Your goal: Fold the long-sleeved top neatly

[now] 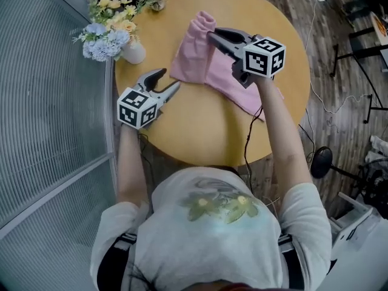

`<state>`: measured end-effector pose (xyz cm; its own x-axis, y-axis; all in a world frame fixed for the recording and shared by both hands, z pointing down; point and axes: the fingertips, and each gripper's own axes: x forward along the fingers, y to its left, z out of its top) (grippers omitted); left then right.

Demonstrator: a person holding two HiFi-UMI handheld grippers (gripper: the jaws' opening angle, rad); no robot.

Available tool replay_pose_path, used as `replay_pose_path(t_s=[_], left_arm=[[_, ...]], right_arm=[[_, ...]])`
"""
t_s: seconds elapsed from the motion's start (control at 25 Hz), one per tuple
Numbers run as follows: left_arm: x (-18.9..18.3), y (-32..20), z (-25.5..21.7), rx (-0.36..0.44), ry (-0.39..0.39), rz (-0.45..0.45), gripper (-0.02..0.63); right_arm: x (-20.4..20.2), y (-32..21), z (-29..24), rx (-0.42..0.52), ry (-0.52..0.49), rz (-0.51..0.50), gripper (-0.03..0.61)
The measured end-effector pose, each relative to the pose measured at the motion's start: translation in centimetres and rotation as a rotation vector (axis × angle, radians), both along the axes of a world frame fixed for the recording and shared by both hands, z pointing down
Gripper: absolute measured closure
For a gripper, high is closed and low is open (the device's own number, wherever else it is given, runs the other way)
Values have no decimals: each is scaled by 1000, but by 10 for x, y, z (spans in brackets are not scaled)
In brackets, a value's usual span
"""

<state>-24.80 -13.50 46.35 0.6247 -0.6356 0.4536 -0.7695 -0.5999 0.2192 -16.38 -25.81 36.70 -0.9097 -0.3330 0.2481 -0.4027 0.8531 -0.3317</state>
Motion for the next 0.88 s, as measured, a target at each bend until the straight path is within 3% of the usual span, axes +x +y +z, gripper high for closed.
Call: replay_pose_path(t_s=[0.2,0.36,0.72,0.88], left_arm=[[2,-4,32,-86,-10,-21,379],[8,-12,51,-134,-12,-34,379],[35,-33,95,-203,-27,21,379],[38,-45,99,-214,7,-5,379]], right_arm=[[35,-84,5,-32,-15,138,502],[60,-131,24,-59,-6,192,502],[76,-179,97,-68,98,180,502],[78,-188,122,-35,183,154,502]])
